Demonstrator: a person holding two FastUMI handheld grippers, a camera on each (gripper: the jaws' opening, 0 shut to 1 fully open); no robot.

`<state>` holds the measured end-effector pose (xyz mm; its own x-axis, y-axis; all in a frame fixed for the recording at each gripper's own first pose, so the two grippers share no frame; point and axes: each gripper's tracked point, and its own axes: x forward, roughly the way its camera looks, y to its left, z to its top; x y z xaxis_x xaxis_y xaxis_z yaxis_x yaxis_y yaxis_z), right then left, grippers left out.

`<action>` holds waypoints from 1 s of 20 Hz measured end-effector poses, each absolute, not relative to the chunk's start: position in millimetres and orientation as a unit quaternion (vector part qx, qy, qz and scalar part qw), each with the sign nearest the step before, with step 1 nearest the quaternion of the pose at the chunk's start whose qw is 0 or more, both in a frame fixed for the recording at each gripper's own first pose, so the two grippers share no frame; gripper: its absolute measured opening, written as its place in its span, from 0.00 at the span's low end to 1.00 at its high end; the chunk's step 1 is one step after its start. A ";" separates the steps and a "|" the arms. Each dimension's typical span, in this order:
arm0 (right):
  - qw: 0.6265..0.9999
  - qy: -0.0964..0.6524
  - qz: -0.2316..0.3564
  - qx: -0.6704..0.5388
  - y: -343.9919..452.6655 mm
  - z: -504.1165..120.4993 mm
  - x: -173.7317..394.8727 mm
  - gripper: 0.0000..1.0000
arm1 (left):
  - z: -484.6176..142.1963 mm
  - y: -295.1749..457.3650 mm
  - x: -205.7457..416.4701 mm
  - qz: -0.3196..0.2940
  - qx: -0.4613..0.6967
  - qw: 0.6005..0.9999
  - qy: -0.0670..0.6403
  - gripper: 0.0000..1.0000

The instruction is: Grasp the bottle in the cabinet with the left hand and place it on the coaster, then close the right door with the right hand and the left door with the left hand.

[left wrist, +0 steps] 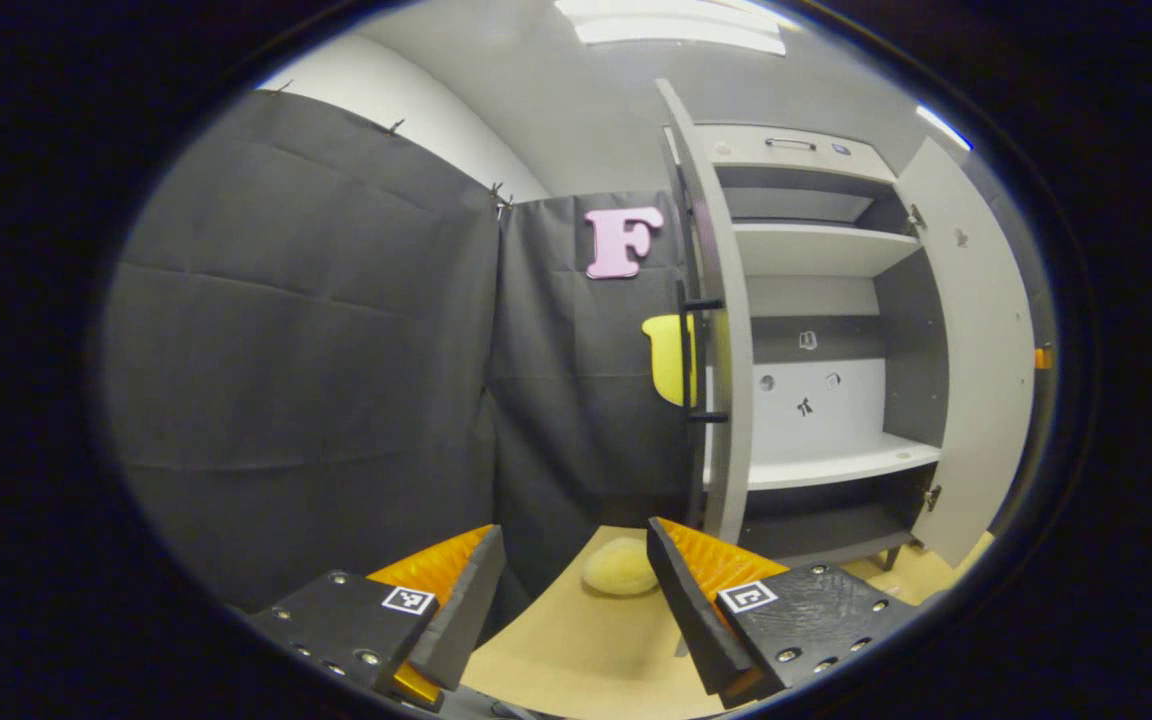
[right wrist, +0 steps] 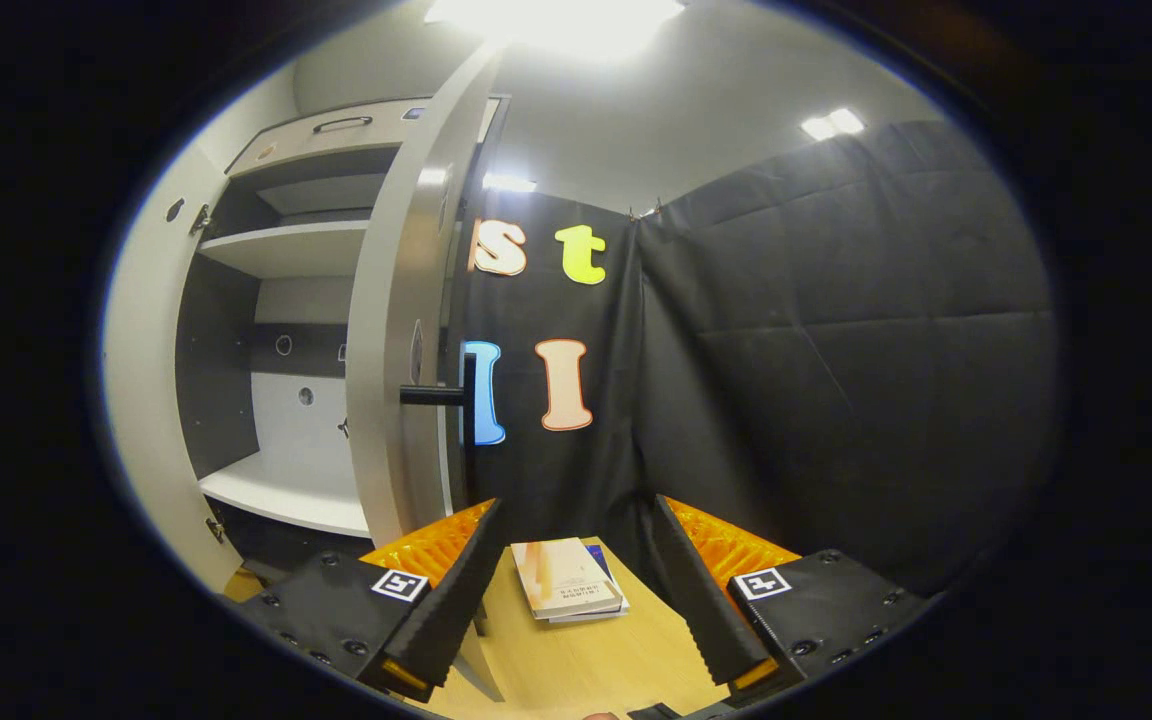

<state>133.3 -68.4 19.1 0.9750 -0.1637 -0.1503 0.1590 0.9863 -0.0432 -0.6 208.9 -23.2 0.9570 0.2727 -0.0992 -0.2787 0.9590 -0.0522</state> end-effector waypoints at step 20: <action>0.995 0.060 -0.078 -0.014 -1.6 22.9 114.6 0.95 | -56.3 234.5 54.7 0.086 -0.061 0.993 0.056 0.87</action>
<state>114.6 -1.6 22.9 0.9806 -0.1579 -0.1163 0.1545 0.9873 -0.0378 54.7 234.5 -56.3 0.9788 0.1648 -0.1214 -0.1784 0.9777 -0.1108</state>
